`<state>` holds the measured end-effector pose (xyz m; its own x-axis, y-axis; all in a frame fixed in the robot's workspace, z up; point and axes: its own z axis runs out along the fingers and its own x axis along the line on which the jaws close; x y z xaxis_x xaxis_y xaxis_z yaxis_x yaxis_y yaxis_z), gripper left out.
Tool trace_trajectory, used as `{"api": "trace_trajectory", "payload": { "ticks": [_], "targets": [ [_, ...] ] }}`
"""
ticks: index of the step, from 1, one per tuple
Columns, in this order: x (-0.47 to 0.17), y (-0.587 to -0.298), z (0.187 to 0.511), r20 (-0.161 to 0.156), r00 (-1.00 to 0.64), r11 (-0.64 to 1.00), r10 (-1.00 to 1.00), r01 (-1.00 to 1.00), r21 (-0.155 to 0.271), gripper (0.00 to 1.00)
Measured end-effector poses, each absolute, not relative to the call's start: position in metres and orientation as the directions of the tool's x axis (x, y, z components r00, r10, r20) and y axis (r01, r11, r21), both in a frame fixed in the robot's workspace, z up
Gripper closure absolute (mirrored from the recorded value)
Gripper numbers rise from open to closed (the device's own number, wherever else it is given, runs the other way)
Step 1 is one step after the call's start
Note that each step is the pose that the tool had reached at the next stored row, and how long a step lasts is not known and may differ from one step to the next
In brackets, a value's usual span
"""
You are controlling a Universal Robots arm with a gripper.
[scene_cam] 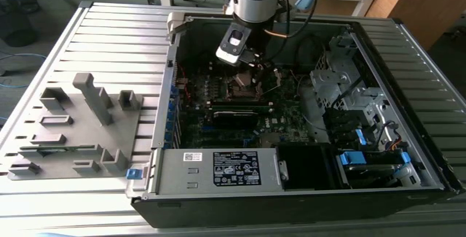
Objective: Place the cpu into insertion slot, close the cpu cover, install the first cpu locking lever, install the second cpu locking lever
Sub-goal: 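Place the cpu into insertion slot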
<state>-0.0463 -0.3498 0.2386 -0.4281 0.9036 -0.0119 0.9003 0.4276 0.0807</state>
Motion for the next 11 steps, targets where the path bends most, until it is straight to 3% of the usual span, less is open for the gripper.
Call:
{"api": "trace_trajectory", "payload": {
  "ticks": [11],
  "targets": [
    [-0.0463, -0.3497, 0.2377, -0.012, -0.243, 0.243, 0.97, 0.967, 0.081, 0.46]
  ]
}}
